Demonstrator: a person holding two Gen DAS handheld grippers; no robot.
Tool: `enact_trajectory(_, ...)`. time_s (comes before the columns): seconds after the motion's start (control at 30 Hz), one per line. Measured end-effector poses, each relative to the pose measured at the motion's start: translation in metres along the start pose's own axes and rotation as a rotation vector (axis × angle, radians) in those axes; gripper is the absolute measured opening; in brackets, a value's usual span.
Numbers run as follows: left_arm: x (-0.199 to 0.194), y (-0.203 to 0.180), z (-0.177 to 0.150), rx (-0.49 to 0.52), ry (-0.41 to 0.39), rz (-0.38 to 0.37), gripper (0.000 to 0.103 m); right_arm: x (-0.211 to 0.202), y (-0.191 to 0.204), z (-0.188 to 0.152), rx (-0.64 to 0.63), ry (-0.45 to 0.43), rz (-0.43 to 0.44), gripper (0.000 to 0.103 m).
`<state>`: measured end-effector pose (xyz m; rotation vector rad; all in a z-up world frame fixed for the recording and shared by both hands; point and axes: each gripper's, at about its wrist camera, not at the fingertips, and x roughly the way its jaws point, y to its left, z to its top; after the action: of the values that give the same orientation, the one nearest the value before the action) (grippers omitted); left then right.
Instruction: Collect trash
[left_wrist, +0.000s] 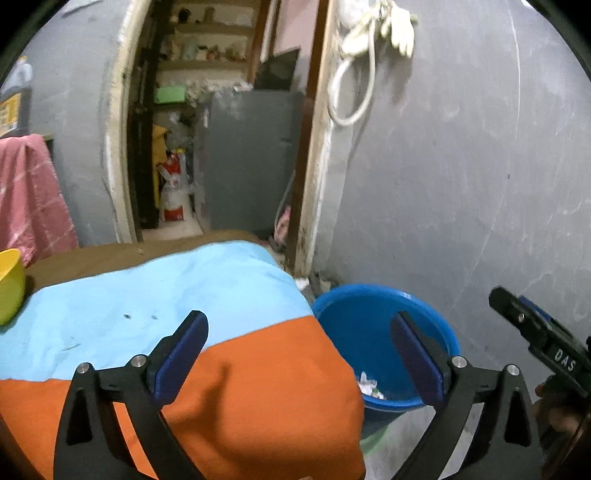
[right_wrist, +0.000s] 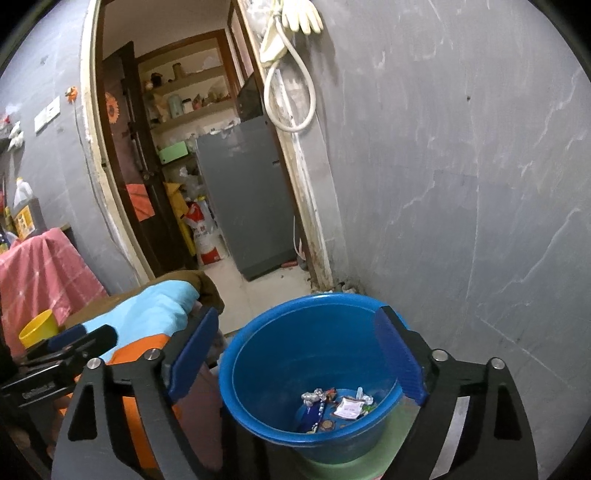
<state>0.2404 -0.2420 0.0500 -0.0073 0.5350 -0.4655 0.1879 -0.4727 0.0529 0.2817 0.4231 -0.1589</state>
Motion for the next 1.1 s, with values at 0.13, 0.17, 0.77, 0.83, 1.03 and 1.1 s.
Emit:
enact_trajectory(0.13, -0.026, 0.009, -0.001, -0.017, -0.05, -0.006, 0.098, -0.021, 0.014, -0.006, -0.033, -0.037, -0.004, 0.103)
enact_trajectory(0.17, -0.033, 0.01, -0.002, -0.022, -0.062, -0.006, 0.098, -0.026, 0.017, -0.007, -0.04, -0.042, -0.001, 0.103)
enact_trajectory(0.77, -0.126, 0.03, -0.035, -0.008, -0.175, 0.042, 0.101, -0.117, 0.07, -0.043, -0.127, -0.191, 0.009, 0.103)
enact_trajectory(0.83, -0.133, 0.032, -0.04, -0.007, -0.179, 0.048, 0.101, -0.127, 0.073, -0.048, -0.131, -0.207, 0.007, 0.103)
enact_trajectory(1.03, -0.154, 0.039, -0.053, -0.022, -0.188, 0.064, 0.101, -0.149, 0.082, -0.056, -0.141, -0.238, 0.005, 0.103)
enact_trajectory(1.1, -0.16, 0.042, -0.056, -0.031, -0.193, 0.073, 0.101, -0.154, 0.085, -0.057, -0.145, -0.246, 0.004, 0.103)
